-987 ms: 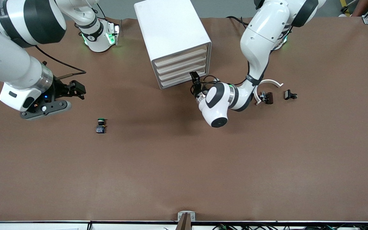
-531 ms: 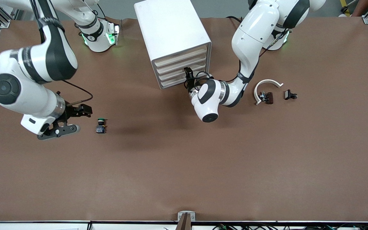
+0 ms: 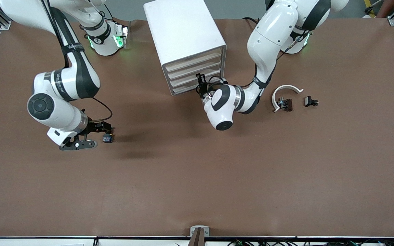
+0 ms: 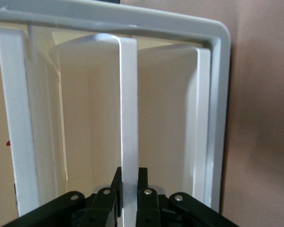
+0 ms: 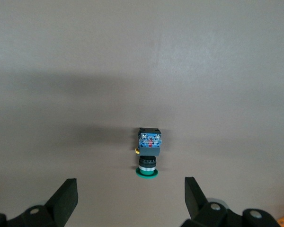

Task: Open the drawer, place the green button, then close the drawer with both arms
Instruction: 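Pull the drawer open with the left gripper while the right gripper grasps the button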

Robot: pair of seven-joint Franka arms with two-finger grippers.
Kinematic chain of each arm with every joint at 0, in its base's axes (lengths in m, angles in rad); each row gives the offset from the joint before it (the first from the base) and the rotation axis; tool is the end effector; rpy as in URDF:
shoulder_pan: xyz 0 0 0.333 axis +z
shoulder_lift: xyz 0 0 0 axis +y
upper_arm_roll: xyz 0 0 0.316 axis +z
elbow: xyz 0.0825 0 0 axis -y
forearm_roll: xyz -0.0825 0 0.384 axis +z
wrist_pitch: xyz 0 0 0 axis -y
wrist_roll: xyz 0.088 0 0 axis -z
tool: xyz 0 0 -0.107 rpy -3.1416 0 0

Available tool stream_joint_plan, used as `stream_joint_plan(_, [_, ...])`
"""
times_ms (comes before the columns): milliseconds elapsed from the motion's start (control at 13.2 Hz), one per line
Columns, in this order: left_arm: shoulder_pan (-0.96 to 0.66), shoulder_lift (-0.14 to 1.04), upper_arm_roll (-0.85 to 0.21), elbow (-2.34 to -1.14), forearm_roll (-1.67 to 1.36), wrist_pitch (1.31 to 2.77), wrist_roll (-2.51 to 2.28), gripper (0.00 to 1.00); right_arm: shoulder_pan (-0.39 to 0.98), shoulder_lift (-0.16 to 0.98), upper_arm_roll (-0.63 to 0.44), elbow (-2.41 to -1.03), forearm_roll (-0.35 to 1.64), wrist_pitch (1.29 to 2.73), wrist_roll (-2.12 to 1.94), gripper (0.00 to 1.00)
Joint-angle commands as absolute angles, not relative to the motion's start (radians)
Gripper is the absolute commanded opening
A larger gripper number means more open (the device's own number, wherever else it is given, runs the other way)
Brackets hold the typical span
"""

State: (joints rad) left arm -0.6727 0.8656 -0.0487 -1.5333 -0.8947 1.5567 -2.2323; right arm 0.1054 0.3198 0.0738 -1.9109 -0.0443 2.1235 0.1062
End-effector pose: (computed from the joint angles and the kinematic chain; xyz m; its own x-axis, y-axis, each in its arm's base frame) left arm 0.4157 -0.4733 0.1420 -0.3343 0.9422 0.0208 0.3554 0.1465 -0.9232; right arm 0.5987 0.1044 0.3215 0.9901 0.0939 -0.1042 0.0968 -0.9950 0.0230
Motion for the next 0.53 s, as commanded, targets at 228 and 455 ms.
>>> stream_joint_plan(228, [-0.545,0.868,-0.035,-1.467,-0.907,1.557,-2.24,0.0,0.066,0.446,0.084,-1.921,-0.063,2.232,0.12,1.0])
stream_joint_plan(455, [-0.491,0.87,-0.022,-1.436,-0.905,1.568,-2.229,0.0,0.06,0.495,0.084,-1.917,-0.063,2.261,0.124,1.0])
